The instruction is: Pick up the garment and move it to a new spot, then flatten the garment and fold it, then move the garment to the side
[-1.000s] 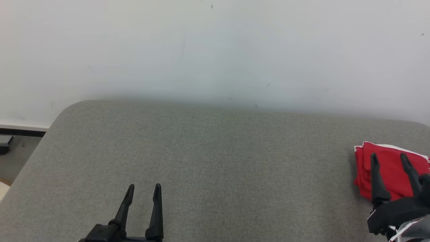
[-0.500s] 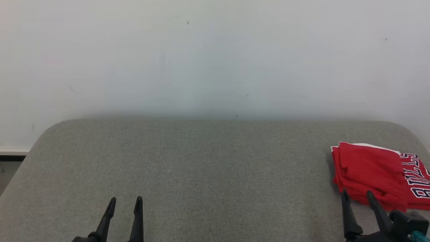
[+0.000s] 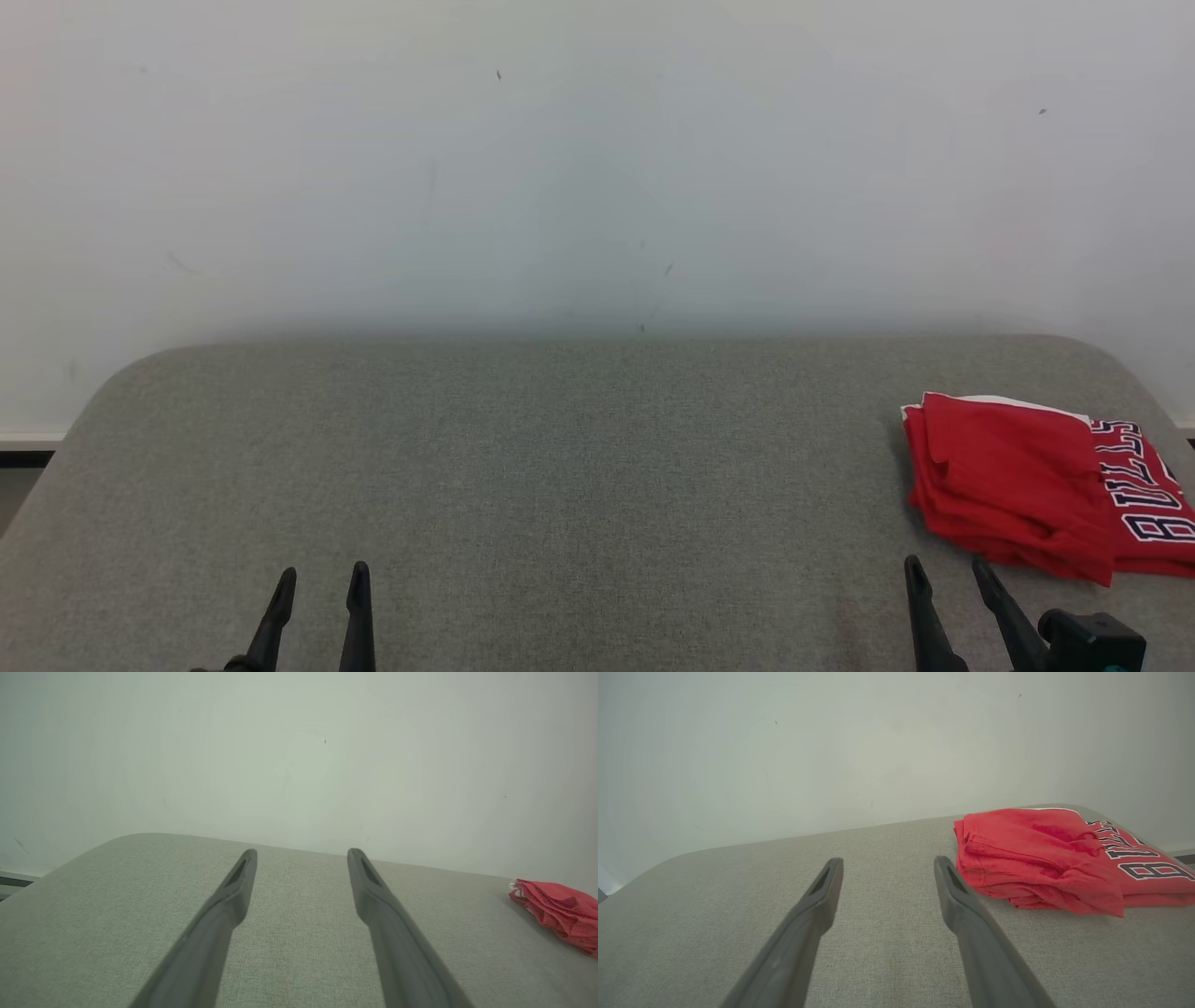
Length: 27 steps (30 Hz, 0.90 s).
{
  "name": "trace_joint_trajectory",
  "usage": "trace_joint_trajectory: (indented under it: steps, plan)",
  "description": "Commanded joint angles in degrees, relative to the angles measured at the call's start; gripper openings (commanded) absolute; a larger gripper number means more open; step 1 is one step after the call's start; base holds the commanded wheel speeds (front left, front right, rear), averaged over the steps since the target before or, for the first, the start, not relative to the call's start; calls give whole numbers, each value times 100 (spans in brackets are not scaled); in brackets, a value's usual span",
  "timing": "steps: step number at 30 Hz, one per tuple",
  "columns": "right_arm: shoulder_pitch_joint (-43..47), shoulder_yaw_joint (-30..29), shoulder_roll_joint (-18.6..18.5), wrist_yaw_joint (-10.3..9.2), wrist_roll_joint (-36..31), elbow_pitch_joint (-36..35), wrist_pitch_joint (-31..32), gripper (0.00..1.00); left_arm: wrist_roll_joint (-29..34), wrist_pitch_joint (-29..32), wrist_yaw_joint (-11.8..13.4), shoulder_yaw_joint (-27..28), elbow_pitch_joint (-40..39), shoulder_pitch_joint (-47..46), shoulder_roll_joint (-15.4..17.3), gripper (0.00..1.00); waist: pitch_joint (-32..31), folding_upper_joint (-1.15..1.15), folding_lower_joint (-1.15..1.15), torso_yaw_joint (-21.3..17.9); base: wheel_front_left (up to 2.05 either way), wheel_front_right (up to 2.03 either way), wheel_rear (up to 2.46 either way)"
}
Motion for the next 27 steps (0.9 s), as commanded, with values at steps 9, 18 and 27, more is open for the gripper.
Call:
trace_joint_trajectory:
  steps: [9, 18, 27]
  plan:
    - [39, 14, 20, -13, -103, -16, -55, 100, 91, -14, -41, 79, 64, 56, -72, 100, 3, 0, 0, 12, 0, 0, 0]
    - [63, 23, 30, -13, -100, -13, -28, 100, 108, -14, -36, 64, 84, 52, -95, 100, 14, 0, 0, 34, 0, 0, 0]
    - [64, -47, 25, 0, 125, 275, 34, 0, -223, 88, -30, 55, 333, 81, -91, 0, 27, 0, 0, 42, 0, 0, 0]
